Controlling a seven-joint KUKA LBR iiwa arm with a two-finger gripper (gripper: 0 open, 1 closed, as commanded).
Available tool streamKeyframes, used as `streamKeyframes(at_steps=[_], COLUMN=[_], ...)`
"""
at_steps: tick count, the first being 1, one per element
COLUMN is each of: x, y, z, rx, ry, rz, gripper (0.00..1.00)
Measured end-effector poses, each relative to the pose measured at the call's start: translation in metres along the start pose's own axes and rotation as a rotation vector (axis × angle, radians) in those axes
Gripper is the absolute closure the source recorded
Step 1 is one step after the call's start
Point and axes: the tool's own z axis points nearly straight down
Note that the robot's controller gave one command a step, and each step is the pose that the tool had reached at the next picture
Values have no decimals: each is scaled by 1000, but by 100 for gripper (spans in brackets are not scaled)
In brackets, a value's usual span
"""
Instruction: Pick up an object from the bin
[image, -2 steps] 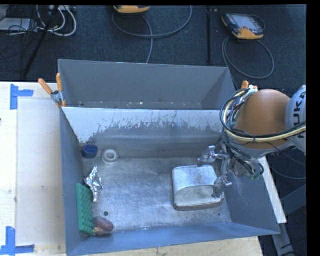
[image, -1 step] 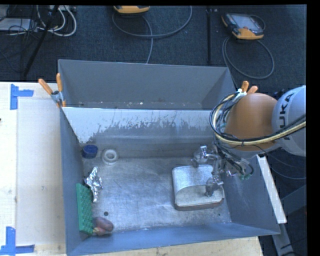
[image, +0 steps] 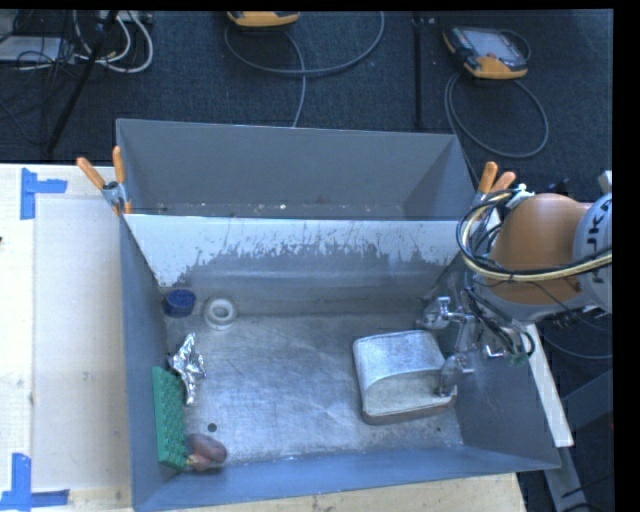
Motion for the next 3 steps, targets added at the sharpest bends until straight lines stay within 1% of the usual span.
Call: streamKeyframes(at_steps=[1, 2, 3], x=[0, -16, -14], y=[1, -7, -7], z=[-1, -141, -136], rx=[-1, 1, -2], ry=[0, -6, 2], rz=[0, 66, 69], gripper=[100, 100, 100])
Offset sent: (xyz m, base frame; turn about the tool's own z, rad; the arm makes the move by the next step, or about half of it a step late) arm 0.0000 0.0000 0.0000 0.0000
